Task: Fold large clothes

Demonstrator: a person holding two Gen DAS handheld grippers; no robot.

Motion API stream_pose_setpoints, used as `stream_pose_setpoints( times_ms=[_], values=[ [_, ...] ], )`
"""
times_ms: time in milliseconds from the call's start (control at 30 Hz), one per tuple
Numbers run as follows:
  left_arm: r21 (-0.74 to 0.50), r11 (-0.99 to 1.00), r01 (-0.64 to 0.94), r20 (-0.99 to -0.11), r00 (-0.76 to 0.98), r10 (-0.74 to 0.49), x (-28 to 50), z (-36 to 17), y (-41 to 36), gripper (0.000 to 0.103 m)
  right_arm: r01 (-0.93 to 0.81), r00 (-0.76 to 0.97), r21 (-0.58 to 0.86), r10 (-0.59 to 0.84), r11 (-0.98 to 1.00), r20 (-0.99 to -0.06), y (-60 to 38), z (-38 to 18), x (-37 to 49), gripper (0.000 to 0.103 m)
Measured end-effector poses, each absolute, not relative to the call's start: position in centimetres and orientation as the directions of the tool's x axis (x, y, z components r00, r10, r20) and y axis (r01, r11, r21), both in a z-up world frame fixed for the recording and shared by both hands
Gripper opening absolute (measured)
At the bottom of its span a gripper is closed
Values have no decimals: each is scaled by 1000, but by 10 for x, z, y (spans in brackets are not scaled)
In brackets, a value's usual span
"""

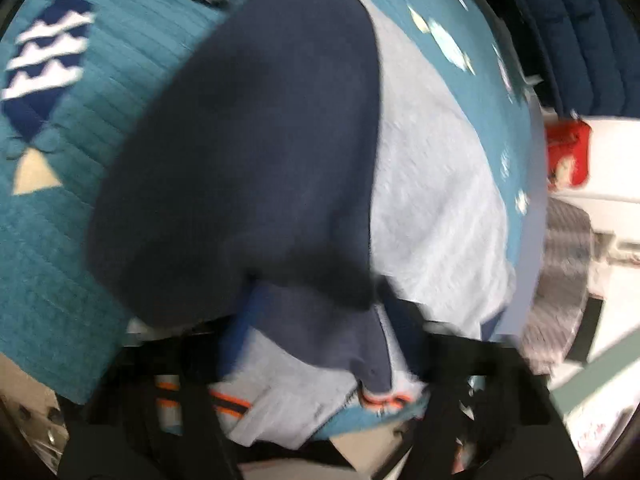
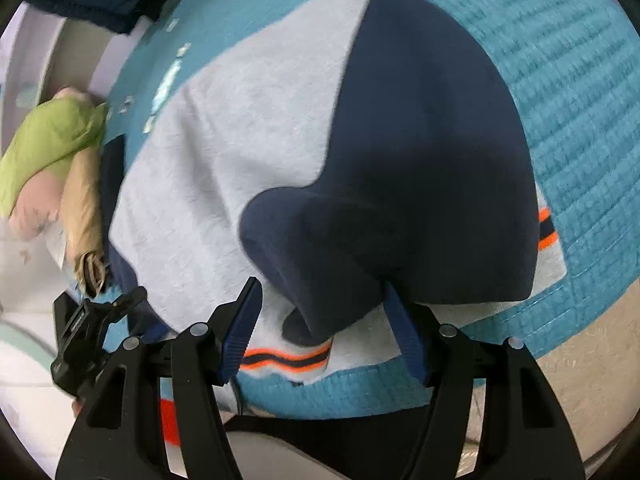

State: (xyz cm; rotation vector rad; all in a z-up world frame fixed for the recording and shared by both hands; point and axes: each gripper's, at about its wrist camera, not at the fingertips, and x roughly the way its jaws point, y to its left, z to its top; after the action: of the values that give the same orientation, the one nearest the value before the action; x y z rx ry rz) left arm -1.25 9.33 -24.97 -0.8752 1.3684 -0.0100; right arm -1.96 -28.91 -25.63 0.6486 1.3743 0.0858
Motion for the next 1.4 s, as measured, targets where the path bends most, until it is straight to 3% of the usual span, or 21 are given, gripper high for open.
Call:
stream_pose_setpoints(
  times_ms=[33,67,200,333,400,433,500,533,567,633,700,733,800,867,900,1000,1033,1100,1167,1200,1400],
  values=[
    [-547,710,-445,-837,261,-481,-12,-246,92,15,291,215,479,431,828,-876,-286,-253,-21,61],
    [-565,710,-420,-825,275,-494,-13,-244,90,10,274,198,484,444,831,-874,-284,-252,-23,59],
    [-579,708,-403,-815,287,-503,-18,-231,92,9,314,120,569,563,760,-818,-281,-250,-43,59],
    [-573,737,-358,-819,290,-495,-24,-206,97,9,356,109,518,516,778,-850,-275,-265,-47,59],
    [-546,763,-346,-836,285,-469,-27,-196,100,6,383,135,578,575,720,-807,-269,-273,-43,57],
    [-511,788,-344,-857,279,-433,-29,-192,103,0,384,133,569,566,727,-814,-263,-275,-40,51],
    [-422,841,-338,-899,276,-340,-32,-189,112,0,387,106,497,498,777,-860,-257,-281,-34,34],
    [-412,846,-339,-905,265,-334,-33,-192,117,0,400,113,494,494,772,-862,-257,-282,-34,31],
    [-428,827,-365,-900,252,-355,-35,-197,123,0,414,126,501,497,760,-859,-259,-283,-36,29],
    [-475,793,-381,-880,221,-420,-34,-206,127,0,402,137,543,538,737,-832,-261,-278,-41,14],
    [-468,801,-372,-884,220,-413,-39,-207,133,0,402,134,585,587,704,-798,-260,-270,-47,13],
    [-450,819,-356,-892,211,-399,-38,-206,127,1,393,132,606,610,691,-781,-257,-266,-50,12],
    [-460,820,-341,-888,190,-419,-35,-209,124,20,380,110,667,685,641,-720,-248,-265,-56,12],
    [-486,795,-364,-874,183,-450,-31,-215,121,68,389,70,633,664,669,-744,-244,-270,-60,12],
    [-497,776,-390,-867,187,-462,-31,-218,123,75,395,53,599,633,697,-772,-245,-276,-60,12],
    [-527,725,-443,-847,202,-492,-27,-227,130,77,455,37,556,610,695,-792,-257,-292,-60,17],
    [-545,709,-447,-837,230,-497,-25,-228,133,75,473,29,552,614,687,-789,-258,-295,-61,22],
    [-526,711,-466,-850,262,-457,-18,-231,134,52,453,1,536,601,713,-800,-255,-292,-63,29],
    [-442,758,-479,-896,209,-391,-12,-235,132,17,411,-6,527,581,744,-814,-254,-282,-68,31],
    [-441,778,-447,-897,213,-386,-12,-232,131,11,397,23,548,589,736,-808,-258,-272,-71,31],
    [-500,762,-413,-866,264,-425,-29,-210,138,7,549,206,517,493,657,-846,-322,-269,-63,45]
  ],
)
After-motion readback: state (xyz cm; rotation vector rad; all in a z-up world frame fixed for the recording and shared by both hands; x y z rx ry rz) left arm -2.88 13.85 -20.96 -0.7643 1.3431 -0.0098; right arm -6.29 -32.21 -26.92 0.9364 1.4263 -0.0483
